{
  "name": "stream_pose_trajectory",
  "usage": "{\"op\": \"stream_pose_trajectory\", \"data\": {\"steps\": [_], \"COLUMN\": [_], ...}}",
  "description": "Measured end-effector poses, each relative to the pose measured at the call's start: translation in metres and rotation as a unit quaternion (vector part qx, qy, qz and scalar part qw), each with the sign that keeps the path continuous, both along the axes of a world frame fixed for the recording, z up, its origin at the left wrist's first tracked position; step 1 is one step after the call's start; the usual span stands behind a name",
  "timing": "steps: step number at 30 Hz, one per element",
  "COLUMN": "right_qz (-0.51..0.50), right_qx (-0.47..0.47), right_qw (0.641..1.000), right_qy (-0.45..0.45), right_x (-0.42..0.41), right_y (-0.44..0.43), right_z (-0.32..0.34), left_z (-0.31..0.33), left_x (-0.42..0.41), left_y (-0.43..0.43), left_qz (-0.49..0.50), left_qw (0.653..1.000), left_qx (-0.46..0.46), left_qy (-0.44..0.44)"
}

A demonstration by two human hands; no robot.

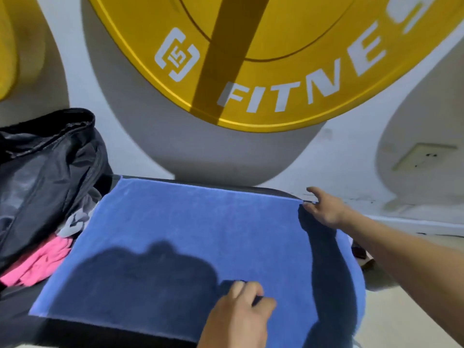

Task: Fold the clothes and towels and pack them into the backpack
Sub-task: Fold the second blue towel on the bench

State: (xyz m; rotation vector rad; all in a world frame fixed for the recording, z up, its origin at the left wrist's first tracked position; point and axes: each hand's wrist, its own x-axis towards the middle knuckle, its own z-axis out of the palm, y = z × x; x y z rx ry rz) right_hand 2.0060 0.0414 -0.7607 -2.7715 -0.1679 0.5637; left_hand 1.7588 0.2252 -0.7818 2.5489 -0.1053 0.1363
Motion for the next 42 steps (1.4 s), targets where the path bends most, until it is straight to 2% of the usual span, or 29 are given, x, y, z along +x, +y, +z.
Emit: {"op": "stream_pose_trajectory", "data": {"steps": [1, 2, 3, 4, 5, 6, 7, 8, 9, 10, 12, 14, 15, 16, 18, 19, 21, 22, 26, 27, 29, 32, 35, 37, 40, 42], "right_qz": [-0.038, -0.077, -0.118, -0.161, -0.201, -0.235, -0.262, -0.281, -0.295, -0.302, -0.302, -0.291, -0.279, -0.266, -0.247, -0.239, -0.224, -0.220, -0.224, -0.221, -0.206, -0.170, -0.167, -0.209, -0.296, -0.337], "right_qx": [0.019, 0.047, 0.084, 0.127, 0.170, 0.207, 0.236, 0.261, 0.279, 0.290, 0.282, 0.261, 0.250, 0.247, 0.270, 0.288, 0.313, 0.322, 0.339, 0.333, 0.298, 0.208, 0.142, 0.185, 0.321, 0.383], "right_qw": [0.999, 0.995, 0.988, 0.976, 0.961, 0.946, 0.932, 0.921, 0.911, 0.906, 0.909, 0.918, 0.923, 0.925, 0.915, 0.908, 0.897, 0.894, 0.891, 0.895, 0.915, 0.948, 0.959, 0.942, 0.871, 0.833], "right_qy": [0.021, 0.040, 0.057, 0.070, 0.080, 0.084, 0.081, 0.074, 0.067, 0.060, 0.056, 0.071, 0.087, 0.110, 0.167, 0.191, 0.218, 0.220, 0.203, 0.197, 0.178, 0.169, 0.178, 0.187, 0.224, 0.217], "right_x": [-0.001, -0.003, -0.007, -0.010, -0.013, -0.014, -0.013, -0.012, -0.010, -0.007, -0.001, 0.002, 0.002, 0.003, 0.005, 0.005, 0.006, 0.007, 0.011, 0.012, 0.013, 0.017, 0.024, 0.029, 0.029, 0.024], "right_y": [-0.013, -0.023, -0.031, -0.036, -0.039, -0.040, -0.041, -0.041, -0.041, -0.040, -0.038, -0.040, -0.043, -0.048, -0.059, -0.064, -0.070, -0.072, -0.075, -0.075, -0.073, -0.073, -0.081, -0.088, -0.090, -0.088], "right_z": [-0.005, -0.010, -0.014, -0.017, -0.018, -0.019, -0.019, -0.019, -0.019, -0.018, -0.017, -0.016, -0.015, -0.015, -0.013, -0.012, -0.010, -0.009, -0.008, -0.007, -0.005, -0.001, 0.004, 0.004, 0.004, -0.001], "left_z": [0.015, 0.002, -0.047, -0.126, -0.182, -0.222, -0.220, -0.182, -0.108, -0.044, 0.010, -0.004, 0.000, 0.000, 0.000, -0.003, 0.002, 0.006, 0.000, 0.005, 0.013, 0.016, 0.011, 0.010, 0.014, 0.023], "left_x": [-0.002, -0.001, 0.014, 0.015, 0.020, 0.024, 0.023, 0.011, 0.016, 0.022, 0.015, 0.022, 0.022, 0.019, 0.019, 0.019, 0.021, 0.018, 0.012, 0.012, 0.012, 0.016, 0.021, 0.026, 0.027, 0.028], "left_y": [-0.008, -0.023, -0.045, -0.061, -0.083, -0.101, -0.111, -0.116, -0.120, -0.125, -0.122, -0.127, -0.127, -0.134, -0.135, -0.135, -0.134, -0.131, -0.132, -0.132, -0.136, -0.145, -0.153, -0.154, -0.159, -0.158], "left_qz": [-0.033, -0.059, -0.038, -0.049, -0.106, -0.123, -0.136, -0.119, -0.123, -0.131, -0.195, -0.172, -0.192, -0.229, -0.220, -0.221, -0.187, -0.161, -0.135, -0.122, -0.102, -0.078, -0.099, -0.095, -0.093, -0.125], "left_qw": [0.998, 0.993, 0.981, 0.965, 0.964, 0.962, 0.951, 0.966, 0.961, 0.974, 0.965, 0.975, 0.972, 0.961, 0.954, 0.953, 0.942, 0.945, 0.966, 0.969, 0.971, 0.972, 0.960, 0.958, 0.966, 0.973], "left_qx": [0.042, 0.073, 0.113, 0.189, 0.179, 0.134, 0.080, 0.054, 0.110, 0.095, 0.109, 0.094, 0.111, 0.120, 0.160, 0.182, 0.211, 0.192, 0.208, 0.203, 0.187, 0.196, 0.222, 0.200, 0.187, 0.128], "left_qy": [0.042, 0.065, 0.150, 0.177, 0.163, 0.206, 0.265, 0.221, 0.222, 0.159, 0.137, 0.102, 0.073, 0.093, 0.124, 0.104, 0.180, 0.209, 0.071, 0.075, 0.113, 0.101, 0.138, 0.183, 0.154, 0.148]}}
